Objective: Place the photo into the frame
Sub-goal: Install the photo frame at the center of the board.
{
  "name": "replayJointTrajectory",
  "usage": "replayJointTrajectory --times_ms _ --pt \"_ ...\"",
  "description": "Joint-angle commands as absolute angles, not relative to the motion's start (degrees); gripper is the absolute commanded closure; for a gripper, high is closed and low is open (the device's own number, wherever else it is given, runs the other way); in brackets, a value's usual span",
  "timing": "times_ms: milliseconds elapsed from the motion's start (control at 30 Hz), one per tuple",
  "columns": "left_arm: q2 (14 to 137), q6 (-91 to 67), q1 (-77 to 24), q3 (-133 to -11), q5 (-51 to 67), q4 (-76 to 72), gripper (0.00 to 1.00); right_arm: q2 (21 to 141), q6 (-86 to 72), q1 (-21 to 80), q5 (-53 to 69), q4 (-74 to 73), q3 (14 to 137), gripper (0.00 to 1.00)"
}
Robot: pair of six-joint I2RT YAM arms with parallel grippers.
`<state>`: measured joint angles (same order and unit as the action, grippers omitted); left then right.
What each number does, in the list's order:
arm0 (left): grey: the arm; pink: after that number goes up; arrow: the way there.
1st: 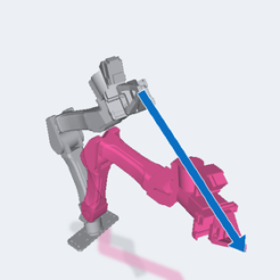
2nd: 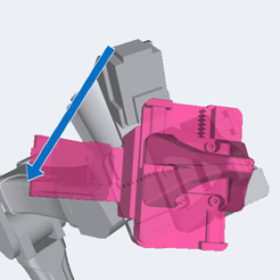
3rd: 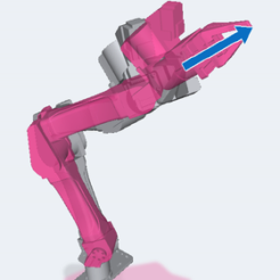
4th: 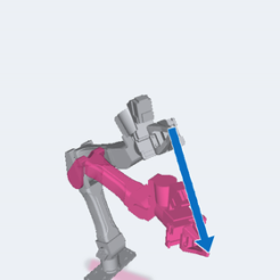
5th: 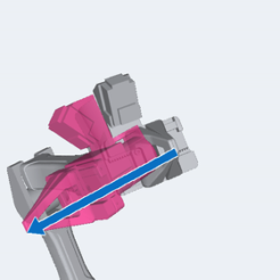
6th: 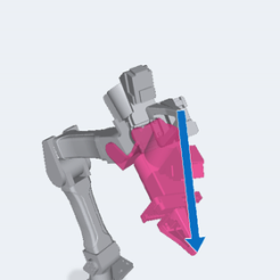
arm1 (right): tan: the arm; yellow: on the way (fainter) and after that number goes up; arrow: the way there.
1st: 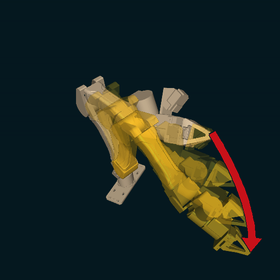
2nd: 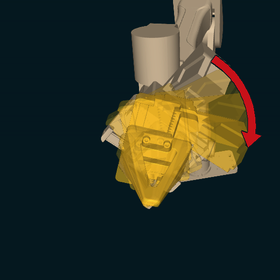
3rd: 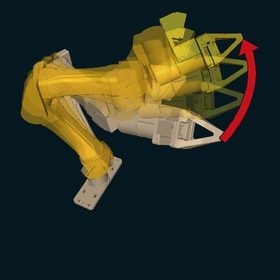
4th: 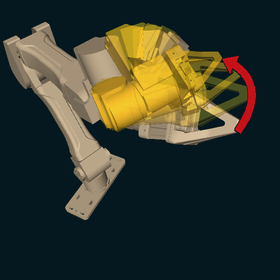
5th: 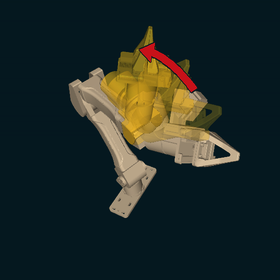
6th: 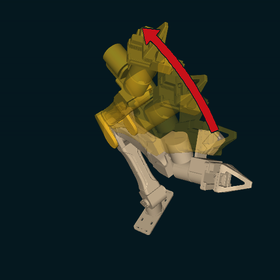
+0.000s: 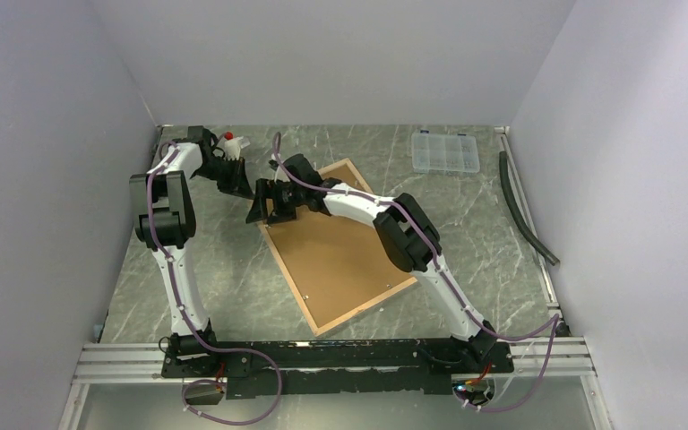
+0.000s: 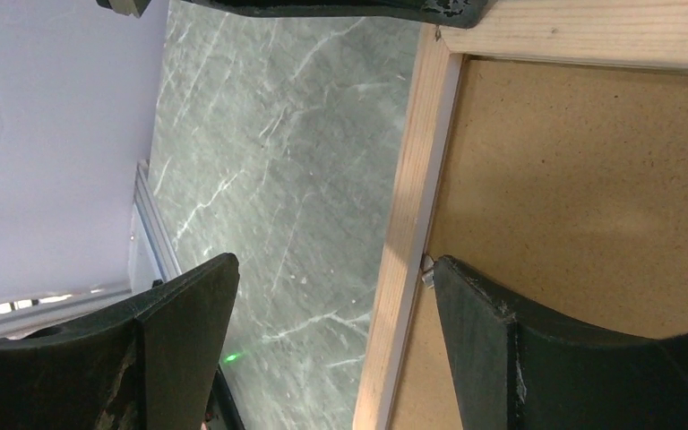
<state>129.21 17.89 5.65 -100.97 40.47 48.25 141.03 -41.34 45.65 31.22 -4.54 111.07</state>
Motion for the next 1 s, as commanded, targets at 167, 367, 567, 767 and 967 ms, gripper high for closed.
replayJointTrajectory --times_ms 167,367,567,767,967 --pt "129.64 19.59 4.25 -99.49 38.85 53.37 0.89 144.9 -35.65 44.1 36.09 -13.03 119.21 0.16" --pt "129.74 19.49 4.23 -99.4 38.92 53.35 0.89 146.91 -34.17 44.04 38.0 -14.47 121.41 0.16" --pt "129.62 19.63 4.14 -99.54 38.78 53.51 0.89 148.0 -34.4 44.28 39.86 -14.36 121.8 0.16" --pt "129.5 19.51 4.13 -99.47 38.77 53.44 0.89 147.13 -34.26 45.3 41.11 -13.58 120.89 0.17" --pt "129.15 19.74 4.18 -99.14 38.5 53.48 0.89 147.4 -34.13 46.22 42.33 -15.51 122.65 0.17"
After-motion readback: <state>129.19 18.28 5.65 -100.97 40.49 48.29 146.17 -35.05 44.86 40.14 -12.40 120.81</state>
